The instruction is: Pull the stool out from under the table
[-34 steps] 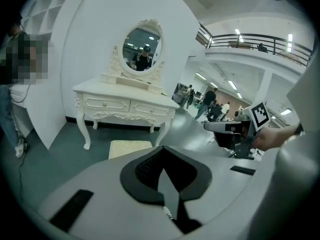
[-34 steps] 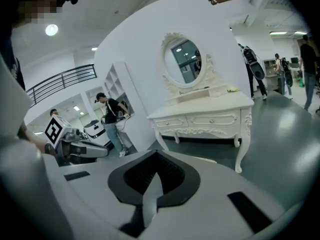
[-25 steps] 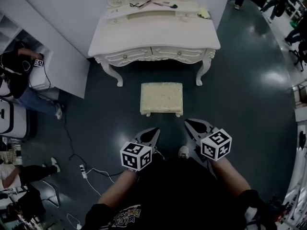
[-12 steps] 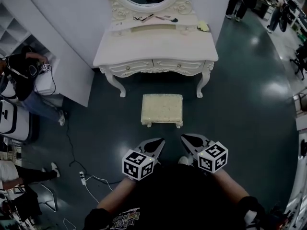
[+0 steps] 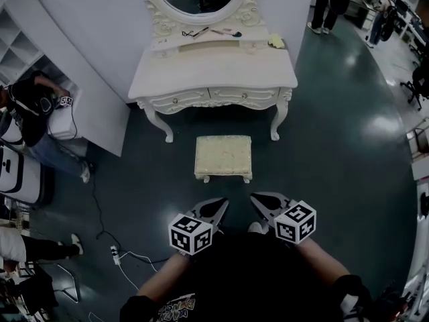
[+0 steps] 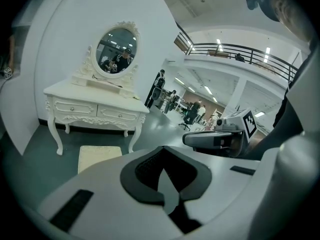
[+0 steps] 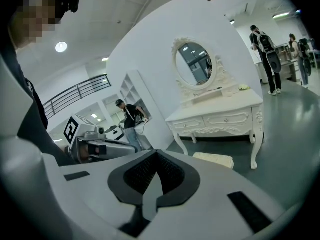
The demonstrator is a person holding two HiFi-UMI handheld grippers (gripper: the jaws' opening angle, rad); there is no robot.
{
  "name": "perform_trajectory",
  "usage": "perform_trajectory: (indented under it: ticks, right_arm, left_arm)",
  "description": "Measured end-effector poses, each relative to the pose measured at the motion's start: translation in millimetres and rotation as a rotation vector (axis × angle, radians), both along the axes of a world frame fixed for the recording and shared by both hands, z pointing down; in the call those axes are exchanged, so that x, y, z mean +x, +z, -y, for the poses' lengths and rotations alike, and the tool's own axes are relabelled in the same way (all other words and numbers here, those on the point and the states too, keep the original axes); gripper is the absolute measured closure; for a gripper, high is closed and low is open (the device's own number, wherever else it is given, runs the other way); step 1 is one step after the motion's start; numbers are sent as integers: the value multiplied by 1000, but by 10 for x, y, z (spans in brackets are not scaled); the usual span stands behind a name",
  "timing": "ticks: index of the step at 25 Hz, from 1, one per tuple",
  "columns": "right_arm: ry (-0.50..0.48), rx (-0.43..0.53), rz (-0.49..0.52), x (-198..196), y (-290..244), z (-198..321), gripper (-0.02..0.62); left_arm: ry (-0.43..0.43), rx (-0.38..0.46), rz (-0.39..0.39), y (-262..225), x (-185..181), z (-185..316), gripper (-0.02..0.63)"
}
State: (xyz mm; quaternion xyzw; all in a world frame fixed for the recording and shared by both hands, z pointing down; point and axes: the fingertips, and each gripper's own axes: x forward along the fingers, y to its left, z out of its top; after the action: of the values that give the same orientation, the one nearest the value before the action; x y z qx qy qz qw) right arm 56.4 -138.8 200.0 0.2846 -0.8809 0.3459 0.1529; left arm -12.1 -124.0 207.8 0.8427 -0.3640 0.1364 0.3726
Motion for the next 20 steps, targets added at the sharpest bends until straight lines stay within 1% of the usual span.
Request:
perform_trajectory:
  ticks: [5, 12, 20]
  right_arm:
    - [6, 4, 10, 36, -35, -42, 568]
    - [-3, 9, 10, 21, -53, -136, 568]
    - [2, 14, 15, 26, -77, -205, 568]
  left_arm:
    - [-10, 13, -2, -36, 10, -46, 598]
    - [21, 29, 10, -60, 84, -139, 598]
    - [27, 40, 14, -89, 89, -220, 598]
